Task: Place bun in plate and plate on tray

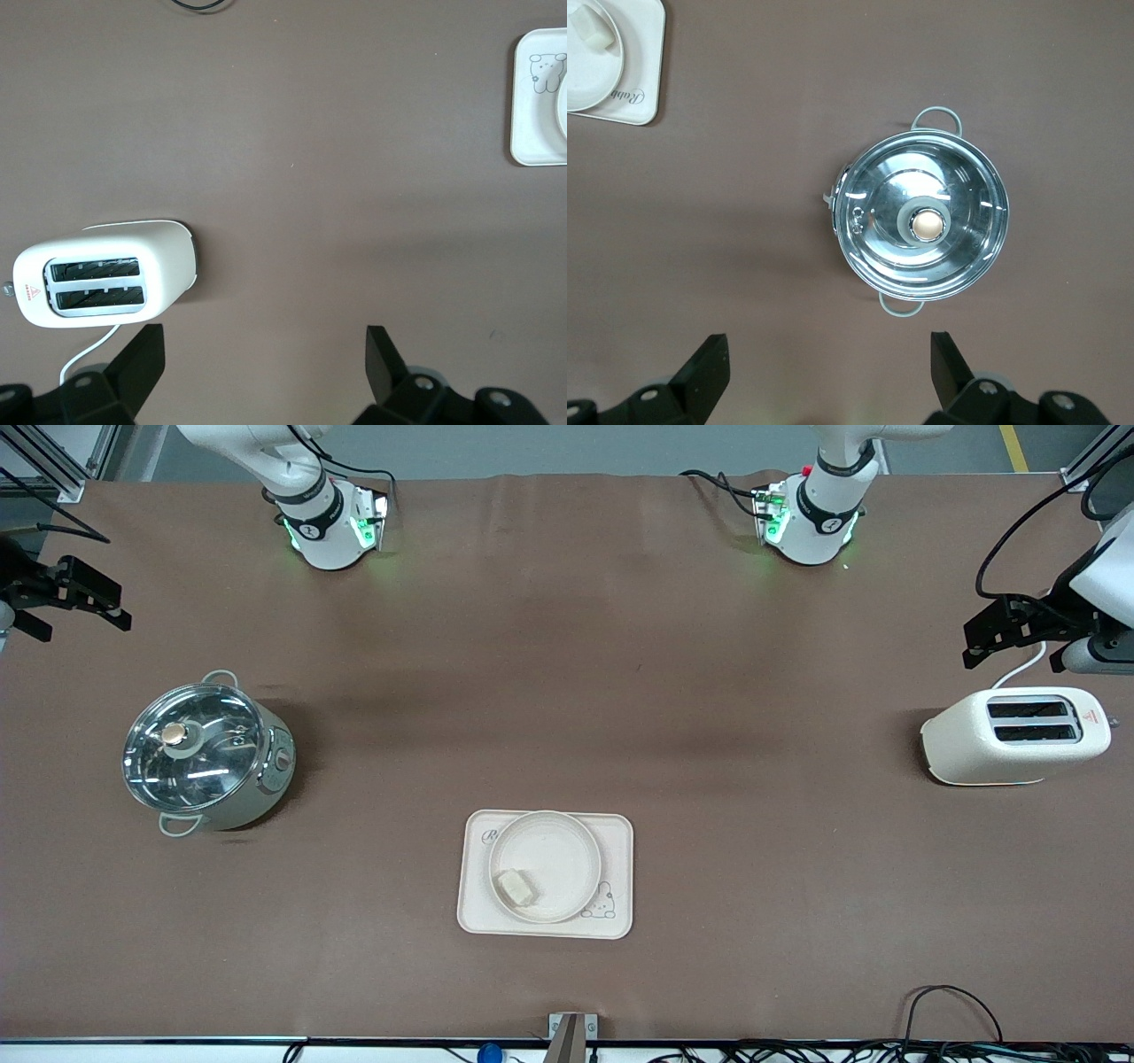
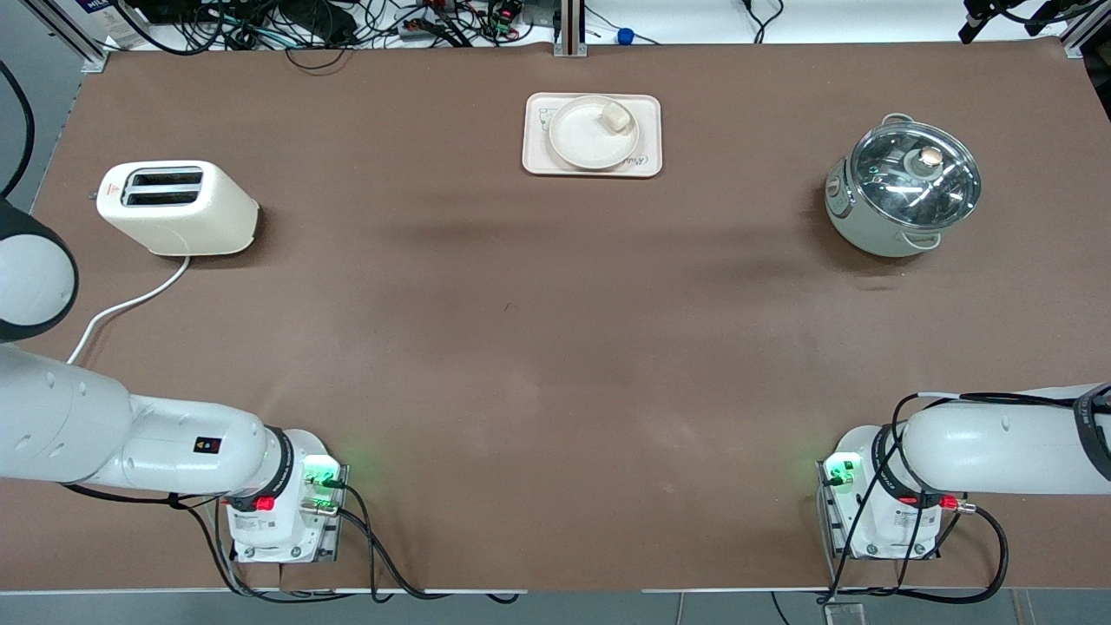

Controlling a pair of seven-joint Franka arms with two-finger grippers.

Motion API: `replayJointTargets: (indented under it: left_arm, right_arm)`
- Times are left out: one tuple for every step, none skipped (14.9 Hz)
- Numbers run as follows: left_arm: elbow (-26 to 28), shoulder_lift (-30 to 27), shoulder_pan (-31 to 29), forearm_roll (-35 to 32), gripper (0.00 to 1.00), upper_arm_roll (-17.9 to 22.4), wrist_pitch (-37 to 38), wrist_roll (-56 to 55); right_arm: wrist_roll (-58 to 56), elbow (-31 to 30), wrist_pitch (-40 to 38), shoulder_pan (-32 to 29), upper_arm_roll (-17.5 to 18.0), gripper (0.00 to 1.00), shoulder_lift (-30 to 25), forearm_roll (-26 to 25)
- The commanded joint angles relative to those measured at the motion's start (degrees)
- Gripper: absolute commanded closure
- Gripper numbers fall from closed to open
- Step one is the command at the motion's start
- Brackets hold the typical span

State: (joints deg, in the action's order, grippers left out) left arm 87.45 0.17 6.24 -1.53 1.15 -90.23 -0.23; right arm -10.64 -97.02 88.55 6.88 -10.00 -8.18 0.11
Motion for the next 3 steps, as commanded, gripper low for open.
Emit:
replayJointTargets:
  left_arm:
    - [-1.3, 0.3, 0.1, 0.0, 0.00, 0.3, 0.9, 0.1]
    - [-1.4, 0.4, 0.0, -0.2, 0.00, 0.3, 0.9, 0.1]
    - [-1.4, 0.4, -0.1, -0.2, 0.00, 0.3, 0.9, 0.1]
  right_arm:
    - [-0.6, -2.2, 1.2, -1.2, 1.2, 0.00, -1.7, -1.0]
    - [-0.6, -2.0, 1.1, -0.7, 1.1, 0.00, -1.7, -0.9]
    - [-0.5, -1.6, 0.8, 0.3, 0.7, 0.00, -1.6, -0.9]
